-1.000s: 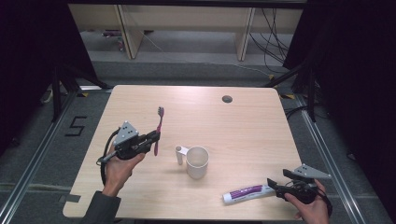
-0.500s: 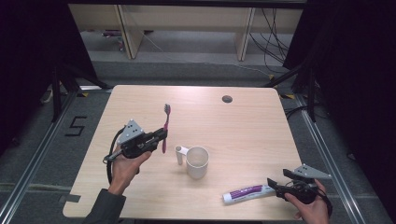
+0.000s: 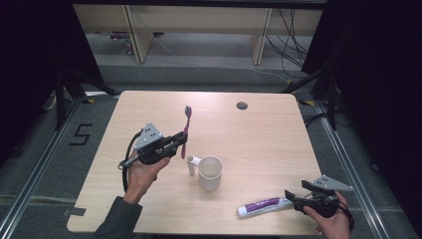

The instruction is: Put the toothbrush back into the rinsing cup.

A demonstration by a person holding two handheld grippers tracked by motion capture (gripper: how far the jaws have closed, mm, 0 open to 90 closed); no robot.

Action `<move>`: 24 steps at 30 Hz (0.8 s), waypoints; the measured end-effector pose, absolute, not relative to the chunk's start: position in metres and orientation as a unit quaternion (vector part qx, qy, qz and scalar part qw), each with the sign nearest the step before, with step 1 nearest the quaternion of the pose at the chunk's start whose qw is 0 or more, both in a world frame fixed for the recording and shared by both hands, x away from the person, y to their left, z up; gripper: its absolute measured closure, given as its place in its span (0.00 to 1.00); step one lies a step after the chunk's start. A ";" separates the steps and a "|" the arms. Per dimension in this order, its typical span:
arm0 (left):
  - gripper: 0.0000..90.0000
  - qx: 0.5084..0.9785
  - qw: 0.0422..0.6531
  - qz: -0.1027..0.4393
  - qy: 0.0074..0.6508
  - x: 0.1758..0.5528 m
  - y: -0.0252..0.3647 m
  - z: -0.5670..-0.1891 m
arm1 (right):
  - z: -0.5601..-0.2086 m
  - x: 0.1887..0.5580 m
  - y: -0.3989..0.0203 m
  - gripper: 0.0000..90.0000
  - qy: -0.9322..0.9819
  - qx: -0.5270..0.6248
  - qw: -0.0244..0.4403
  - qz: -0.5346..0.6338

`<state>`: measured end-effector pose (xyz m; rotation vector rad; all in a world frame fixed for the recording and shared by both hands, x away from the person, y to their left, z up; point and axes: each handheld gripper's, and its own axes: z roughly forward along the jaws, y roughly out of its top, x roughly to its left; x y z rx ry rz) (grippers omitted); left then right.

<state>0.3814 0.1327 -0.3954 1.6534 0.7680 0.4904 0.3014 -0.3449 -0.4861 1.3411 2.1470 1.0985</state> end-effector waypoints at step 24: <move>0.92 0.716 0.582 0.200 0.330 0.392 0.115 -0.416 | -0.485 0.301 -0.345 0.25 0.764 0.476 0.189 0.392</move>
